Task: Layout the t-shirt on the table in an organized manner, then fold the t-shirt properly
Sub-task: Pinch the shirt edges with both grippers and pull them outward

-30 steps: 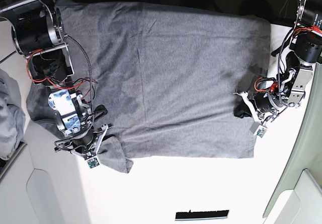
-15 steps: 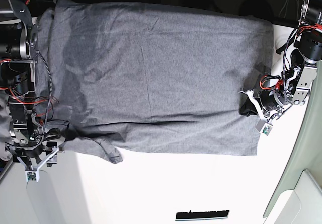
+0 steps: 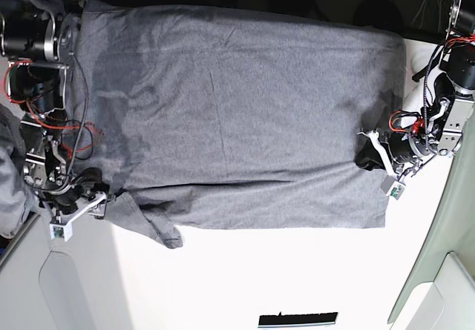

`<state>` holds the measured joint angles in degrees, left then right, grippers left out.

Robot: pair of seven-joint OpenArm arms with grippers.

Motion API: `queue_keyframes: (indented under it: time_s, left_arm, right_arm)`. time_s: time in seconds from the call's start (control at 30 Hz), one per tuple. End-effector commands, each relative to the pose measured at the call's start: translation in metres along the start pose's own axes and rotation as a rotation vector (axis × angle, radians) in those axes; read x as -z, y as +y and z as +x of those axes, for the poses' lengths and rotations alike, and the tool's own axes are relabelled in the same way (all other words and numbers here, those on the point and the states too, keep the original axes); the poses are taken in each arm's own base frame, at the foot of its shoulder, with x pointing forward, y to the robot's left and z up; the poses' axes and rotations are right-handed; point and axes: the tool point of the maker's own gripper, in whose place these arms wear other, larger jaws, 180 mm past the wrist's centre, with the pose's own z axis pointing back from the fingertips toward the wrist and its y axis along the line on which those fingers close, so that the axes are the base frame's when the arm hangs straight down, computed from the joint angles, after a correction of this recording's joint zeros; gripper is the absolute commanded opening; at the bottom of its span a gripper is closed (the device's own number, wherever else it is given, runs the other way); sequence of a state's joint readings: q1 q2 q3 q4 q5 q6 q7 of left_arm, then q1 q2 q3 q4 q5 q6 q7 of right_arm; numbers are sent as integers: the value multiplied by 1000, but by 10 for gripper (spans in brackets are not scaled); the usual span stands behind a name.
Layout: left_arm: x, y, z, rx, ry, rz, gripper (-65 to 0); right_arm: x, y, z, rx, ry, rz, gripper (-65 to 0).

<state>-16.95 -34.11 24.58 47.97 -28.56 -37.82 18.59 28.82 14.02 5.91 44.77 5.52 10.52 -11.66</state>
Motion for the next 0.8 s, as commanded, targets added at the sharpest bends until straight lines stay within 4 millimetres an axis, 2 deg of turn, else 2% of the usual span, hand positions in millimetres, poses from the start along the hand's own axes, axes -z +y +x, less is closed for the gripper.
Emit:
queue_keyframes:
  time_s: [0.0,0.13,0.3,0.5,0.63,0.67,0.7,0.77]
  left_arm:
    - [-8,12,-15,26,79,31,-531]
    - [-17,12,7,62,33,30,-531]
    - [-18,2,18,86,19,-6,-531]
    - [-18,-1,22,84,5,-17,-531]
    - [-19,-6,32,108,-12,-25,-531]
    - [-20,-8,34,115,-17,-28,-531]
    - [-20,-10,38,121,-25,-32,-531]
    - [-21,-14,45,136,-42,-38,-531]
  right_arm:
    - [-5,2,26,-3,-82,27,-208]
    - [-20,40,14,-22,-116,172,-207]
    - [-19,67,16,-118,-148,206,-207]
    - [-4,82,6,-330,-102,102,-207]
    - [10,70,5,-373,-72,13,-208]
    - [13,68,7,-380,-75,9,-229]
    - [15,66,7,-386,-70,4,-282]
    - [17,63,13,-409,-70,-12,-437]
